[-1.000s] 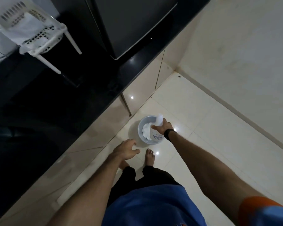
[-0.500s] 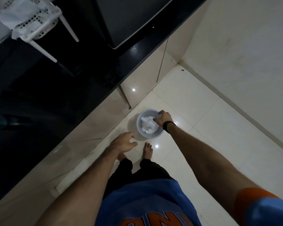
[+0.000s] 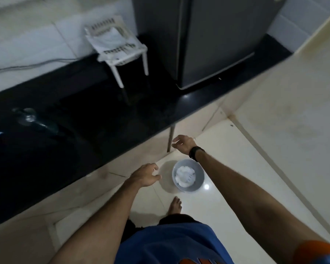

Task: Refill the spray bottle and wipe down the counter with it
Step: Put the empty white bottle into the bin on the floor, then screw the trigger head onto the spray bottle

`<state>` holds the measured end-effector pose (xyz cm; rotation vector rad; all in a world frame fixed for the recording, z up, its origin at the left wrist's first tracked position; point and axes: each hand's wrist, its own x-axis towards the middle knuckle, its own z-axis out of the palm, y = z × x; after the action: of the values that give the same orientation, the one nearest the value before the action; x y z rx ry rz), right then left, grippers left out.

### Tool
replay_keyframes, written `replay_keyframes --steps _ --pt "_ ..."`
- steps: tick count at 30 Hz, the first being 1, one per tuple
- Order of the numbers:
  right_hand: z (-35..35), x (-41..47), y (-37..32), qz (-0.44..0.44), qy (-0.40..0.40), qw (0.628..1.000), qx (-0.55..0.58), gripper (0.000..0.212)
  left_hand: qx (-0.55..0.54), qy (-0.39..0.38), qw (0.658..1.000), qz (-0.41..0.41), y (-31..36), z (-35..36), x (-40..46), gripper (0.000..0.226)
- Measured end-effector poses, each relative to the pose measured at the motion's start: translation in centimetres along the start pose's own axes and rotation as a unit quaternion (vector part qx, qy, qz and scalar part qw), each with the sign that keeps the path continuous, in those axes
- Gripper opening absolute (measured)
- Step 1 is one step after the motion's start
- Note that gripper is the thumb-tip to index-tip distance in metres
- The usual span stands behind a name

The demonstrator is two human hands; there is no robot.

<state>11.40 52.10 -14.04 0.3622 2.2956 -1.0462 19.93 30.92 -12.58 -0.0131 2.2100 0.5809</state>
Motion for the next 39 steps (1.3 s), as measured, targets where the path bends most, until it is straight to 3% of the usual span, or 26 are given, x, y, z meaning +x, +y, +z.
replay_keyframes --steps 4,7,16,20,28,31,35,39 --pt "2.5 1.1 -8.9 -0.09 0.0 0.996 0.003 0.01 -0.052 0.032 0.998 -0.009 -5.5 -3.7 -1.4 0.049" --pt "6.1 1.7 -15.1 -0.133 0.005 0.991 -0.029 0.012 -0.099 0.063 0.993 -0.014 -10.7 -6.2 -2.9 0.045" --pt "19.6 0.6 -29.3 -0.203 -0.067 0.974 -0.08 0.066 -0.19 0.157 0.969 -0.011 -26.2 -14.8 -7.9 0.024" --pt "24.3 -0.6 -34.5 -0.228 -0.066 0.966 -0.1 0.092 -0.241 0.238 0.939 -0.055 -32.5 -18.0 -9.6 0.014" --pt "28.1 1.5 -39.7 -0.27 -0.025 0.961 -0.049 0.107 -0.289 0.385 0.861 -0.165 -38.7 -23.2 -9.1 0.024" --pt "27.9 2.8 -41.2 -0.286 -0.047 0.957 -0.013 0.1 -0.28 0.424 0.841 -0.186 -39.1 -25.5 -8.3 0.034" --pt "27.6 4.1 -41.2 -0.314 -0.071 0.947 -0.016 0.063 -0.247 0.416 0.84 -0.247 -40.0 -29.0 -6.9 0.05" --pt "28.0 4.6 -40.8 -0.328 -0.055 0.943 -0.016 0.058 -0.251 0.4 0.835 -0.283 -41.7 -31.2 -4.9 0.057"
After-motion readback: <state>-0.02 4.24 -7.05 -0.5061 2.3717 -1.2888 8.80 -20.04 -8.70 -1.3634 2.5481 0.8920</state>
